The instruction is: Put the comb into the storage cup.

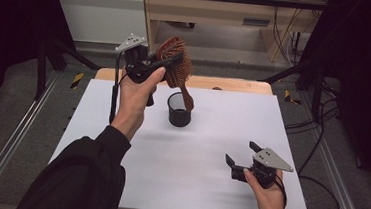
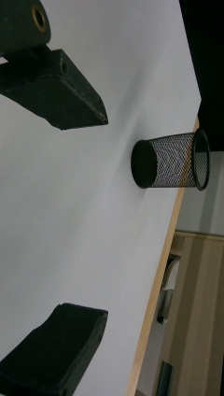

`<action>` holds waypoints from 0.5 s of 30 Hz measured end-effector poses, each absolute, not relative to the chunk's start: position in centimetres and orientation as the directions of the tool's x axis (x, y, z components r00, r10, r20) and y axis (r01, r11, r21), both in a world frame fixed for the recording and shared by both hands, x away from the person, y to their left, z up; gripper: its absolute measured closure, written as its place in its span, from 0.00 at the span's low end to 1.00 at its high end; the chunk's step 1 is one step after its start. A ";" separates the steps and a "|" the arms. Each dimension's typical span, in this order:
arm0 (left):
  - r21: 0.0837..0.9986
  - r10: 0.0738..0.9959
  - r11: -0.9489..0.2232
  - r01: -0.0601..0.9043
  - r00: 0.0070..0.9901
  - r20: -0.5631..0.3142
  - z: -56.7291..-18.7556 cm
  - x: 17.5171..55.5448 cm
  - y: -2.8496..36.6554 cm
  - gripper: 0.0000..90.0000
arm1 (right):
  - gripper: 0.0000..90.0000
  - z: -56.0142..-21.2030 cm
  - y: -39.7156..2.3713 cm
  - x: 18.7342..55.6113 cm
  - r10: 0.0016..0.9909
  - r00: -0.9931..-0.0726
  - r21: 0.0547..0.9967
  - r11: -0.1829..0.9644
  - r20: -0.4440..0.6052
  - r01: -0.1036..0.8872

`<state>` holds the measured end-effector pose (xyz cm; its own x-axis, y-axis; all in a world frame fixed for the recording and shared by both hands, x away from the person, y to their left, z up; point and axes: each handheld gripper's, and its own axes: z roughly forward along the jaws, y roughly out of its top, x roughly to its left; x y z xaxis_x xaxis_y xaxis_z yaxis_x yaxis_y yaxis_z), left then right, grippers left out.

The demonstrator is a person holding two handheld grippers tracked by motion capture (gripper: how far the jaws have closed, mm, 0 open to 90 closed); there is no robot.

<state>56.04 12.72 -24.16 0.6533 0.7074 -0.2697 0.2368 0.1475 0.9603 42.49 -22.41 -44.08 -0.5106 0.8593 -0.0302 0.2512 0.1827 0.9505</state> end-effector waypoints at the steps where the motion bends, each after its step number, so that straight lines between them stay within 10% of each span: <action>1: 0.961 0.708 0.142 0.238 0.654 -0.267 -24.1 56.1 12.7 0.57 | 0.08 -44.1 -22.5 42.5 0.861 -0.508 0.951 0.179 -0.027 0.252; 15: 0.963 0.719 0.145 0.228 0.644 -0.261 -23.5 56.4 12.5 0.57 | 0.08 -43.8 -22.7 42.5 0.866 -0.500 0.959 0.143 -0.002 0.244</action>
<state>56.40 12.50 -23.48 0.6443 0.7189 -0.2607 0.2275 0.1452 0.9629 42.54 -22.75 -43.80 -0.4998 0.8661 -0.0020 0.2442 0.1431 0.9591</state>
